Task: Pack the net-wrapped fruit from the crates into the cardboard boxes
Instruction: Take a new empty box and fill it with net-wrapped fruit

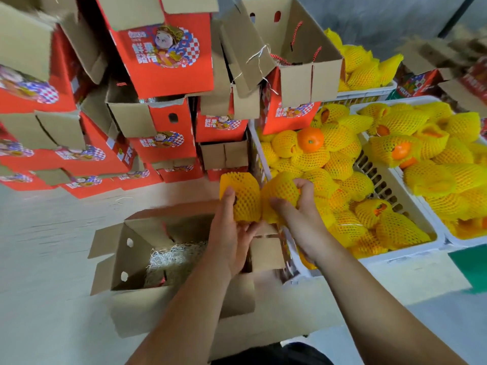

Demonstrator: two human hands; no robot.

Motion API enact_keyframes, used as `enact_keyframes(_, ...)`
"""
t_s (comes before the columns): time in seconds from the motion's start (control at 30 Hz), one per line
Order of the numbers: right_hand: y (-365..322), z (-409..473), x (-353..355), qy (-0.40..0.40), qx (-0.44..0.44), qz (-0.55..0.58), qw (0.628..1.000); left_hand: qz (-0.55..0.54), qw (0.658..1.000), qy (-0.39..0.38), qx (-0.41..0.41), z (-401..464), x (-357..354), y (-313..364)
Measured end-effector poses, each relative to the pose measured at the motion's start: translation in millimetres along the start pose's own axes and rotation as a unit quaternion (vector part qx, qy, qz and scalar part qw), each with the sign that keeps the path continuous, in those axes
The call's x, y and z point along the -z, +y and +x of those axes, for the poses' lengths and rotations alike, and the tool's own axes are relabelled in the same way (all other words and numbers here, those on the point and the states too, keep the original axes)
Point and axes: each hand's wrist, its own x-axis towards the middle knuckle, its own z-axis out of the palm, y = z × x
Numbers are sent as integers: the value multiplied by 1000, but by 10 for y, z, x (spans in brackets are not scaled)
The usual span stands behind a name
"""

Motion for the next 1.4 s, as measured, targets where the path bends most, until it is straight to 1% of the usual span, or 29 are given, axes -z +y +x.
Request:
enact_keyframes(0.07, -14, -38, -242, 22, -32, 42, 998, 6, 1000, -18, 4, -88, 251, 226)
enact_keyframes(0.1, -4, -70, -378, 20, -45, 42, 998, 5, 999, -39, 6, -129, 409, 334)
enact_keyframes(0.17, 51, -159, -706, 13, -35, -28, 999, 9, 998, -68, 7, -206, 786, 497)
enact_keyframes(0.2, 95, -214, -855, 7, -21, -57, 998, 24, 998, -62, 1, -230, 972, 553)
enact_keyframes(0.23, 152, -266, -991, -4, -22, -57, 998, 45, 998, -46, -11, -253, 1136, 599)
enact_keyframes(0.27, 206, -316, -1146, -16, -46, -34, 998, 70, 997, -28, -23, -272, 1301, 634)
enact_keyframes(0.33, 301, -390, -1398, -29, -133, -7, 991, 113, 993, 1, -36, -336, 1531, 674)
enact_keyframes(0.4, 403, -412, -1568, -36, -191, -19, 981, 151, 988, 25, -38, -375, 1711, 686)
enact_keyframes(0.47, 486, -389, -1680, -59, -217, -51, 973, 168, 984, 51, -17, -329, 1844, 672)
enact_keyframes(0.53, 549, -318, -1751, -87, -231, -89, 965, 190, 978, 79, 46, -216, 1874, 673)
enact_keyframes(0.63, 607, -159, -1828, -117, -254, -199, 939, 267, 945, 111, 150, 0, 1810, 689)
enact_keyframes(0.7, 662, -72, -1911, -101, -261, -221, 934, 334, 912, 141, 191, 122, 1808, 705)
enact_keyframes(0.77, 758, -13, -1998, -79, -287, -226, 928, 406, 878, 158, 199, 215, 1880, 719)
enact_keyframes(0.8, 812, 9, -2027, -86, -298, -241, 920, 432, 865, 163, 196, 252, 1920, 724)
enact_keyframes(0.9, 963, 101, -2072, -125, -291, -316, 894, 460, 851, 167, 192, 314, 2016, 721)
enact_keyframes(0.97, 980, 116, -2081, -125, -274, -342, 890, 477, 839, 175, 194, 336, 2027, 715)
enact_keyframes(1.07, 946, 84, -2079, -122, -243, -357, 894, 501, 830, 185, 161, 261, 1963, 681)
enact_keyframes(1.13, 883, 50, -2032, -153, -212, -372, 891, 520, 824, 200, 101, 132, 1913, 651)
enact_keyframes(1.17, 823, 30, -1991, -167, -185, -380, 891, 509, 837, 191, 61, 75, 1871, 632)
enact_keyframes(1.2, 759, 7, -1936, -171, -156, -383, 894, 484, 858, 168, 22, 25, 1821, 603)
enact_keyframes(1.23, 692, -22, -1875, -166, -124, -372, 905, 457, 879, 135, -17, -16, 1750, 576)
enact_keyframes(1.27, 610, -69, -1811, -154, -92, -349, 920, 441, 890, 104, -56, -42, 1663, 545)
enact_keyframes(1.33, 443, -180, -1667, -123, -32, -298, 946, 422, 896, 71, -117, -69, 1428, 492)
enact_keyframes(1.4, 290, -267, -1498, -91, 30, -278, 956, 415, 895, 59, -155, -42, 1157, 426)
